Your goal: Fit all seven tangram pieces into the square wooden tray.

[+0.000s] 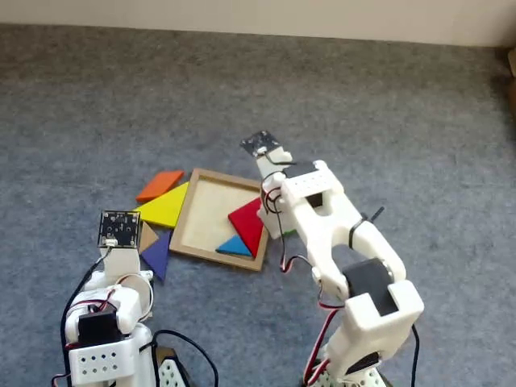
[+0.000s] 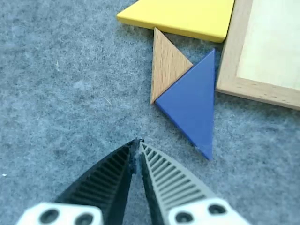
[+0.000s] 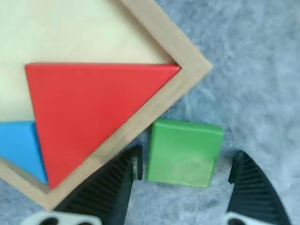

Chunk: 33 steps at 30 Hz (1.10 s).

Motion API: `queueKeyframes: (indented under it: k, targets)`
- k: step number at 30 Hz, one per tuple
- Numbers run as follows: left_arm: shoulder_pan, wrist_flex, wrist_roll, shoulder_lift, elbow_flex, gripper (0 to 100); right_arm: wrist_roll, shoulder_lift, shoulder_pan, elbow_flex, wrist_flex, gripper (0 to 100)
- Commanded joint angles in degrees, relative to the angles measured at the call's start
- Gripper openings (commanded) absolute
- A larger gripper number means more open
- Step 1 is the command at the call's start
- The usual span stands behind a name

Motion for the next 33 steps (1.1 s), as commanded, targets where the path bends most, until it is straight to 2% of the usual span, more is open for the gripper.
queueKeyframes:
  k: [1,6,15,20,29,33]
  targets:
    - [-1.01,0.18,0.26,-3.38,1.10,1,-0.35,0.13,0.57,-3.21,-0.84,29.3]
    - [-1.01,0.18,0.26,-3.38,1.10,1,-0.35,0.84,0.66,-3.21,-0.84,28.9]
    - [-1.01,0.18,0.26,-3.38,1.10,1,-0.53,0.48,2.51,-3.21,-0.92,11.6]
    - [-1.01,0.18,0.26,-3.38,1.10,1,-0.53,-2.24,3.65,-3.21,-0.84,10.9]
    - [-1.01,0.18,0.26,-3.38,1.10,1,-0.70,-16.75,3.30,2.15,-1.01,10.9]
    - [-1.01,0.18,0.26,-3.38,1.10,1,-0.70,-20.18,-1.27,4.35,-4.00,10.9]
